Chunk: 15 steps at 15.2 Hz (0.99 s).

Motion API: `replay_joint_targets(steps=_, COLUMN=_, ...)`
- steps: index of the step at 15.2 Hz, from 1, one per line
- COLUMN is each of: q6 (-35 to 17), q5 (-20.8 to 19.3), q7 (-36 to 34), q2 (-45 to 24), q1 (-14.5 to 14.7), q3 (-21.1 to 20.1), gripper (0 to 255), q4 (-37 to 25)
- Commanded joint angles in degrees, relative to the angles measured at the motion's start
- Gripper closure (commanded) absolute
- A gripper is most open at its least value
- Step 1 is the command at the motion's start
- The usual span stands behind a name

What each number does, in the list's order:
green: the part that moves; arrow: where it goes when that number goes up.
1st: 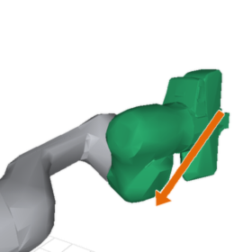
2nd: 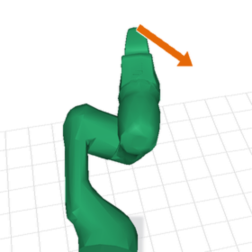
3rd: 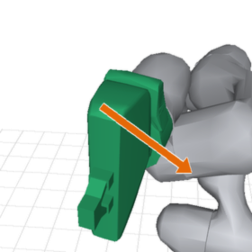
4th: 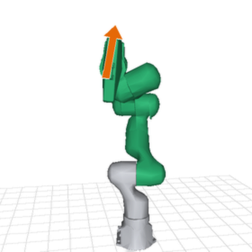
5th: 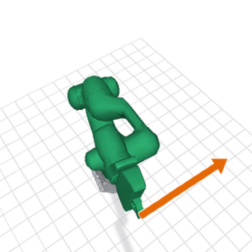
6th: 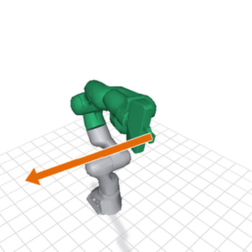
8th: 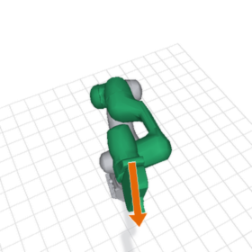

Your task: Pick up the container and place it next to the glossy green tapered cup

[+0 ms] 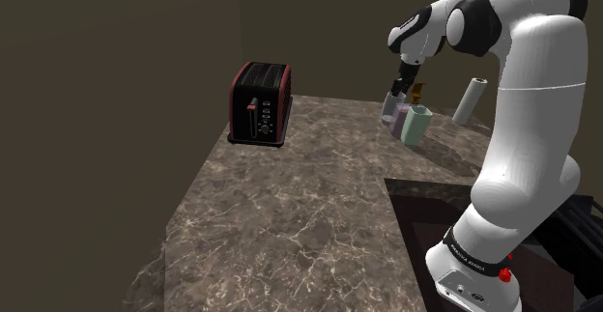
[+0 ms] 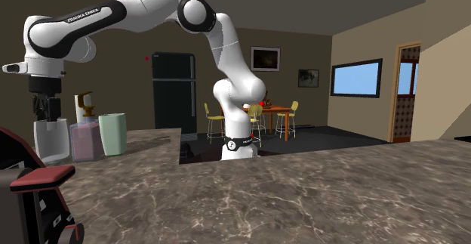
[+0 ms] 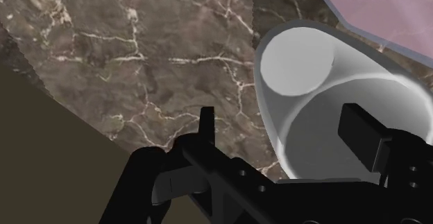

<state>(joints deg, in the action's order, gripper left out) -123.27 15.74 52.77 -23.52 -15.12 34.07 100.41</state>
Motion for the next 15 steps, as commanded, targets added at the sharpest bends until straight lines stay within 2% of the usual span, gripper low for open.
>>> replay_joint_targets(steps=1, q6=0.0, q5=0.0, q7=0.0, q2=0.0, q1=0.0, q3=0.0, gripper=0, q4=0.0)
replay_joint_targets(steps=3, q6=0.0, q5=0.0, q7=0.0, q2=0.0, q1=0.0, q3=0.0, gripper=0, q4=0.0)
replay_joint_targets(steps=7, q6=5.7, q5=-2.5, q7=-1.6, q2=3.4, q1=0.9, q3=1.2, gripper=0, q4=-2.9)
replay_joint_targets(steps=15, q6=5.7, q5=-2.5, q7=-1.6, q2=3.4, q1=0.9, q3=1.2, gripper=0, q4=-2.9)
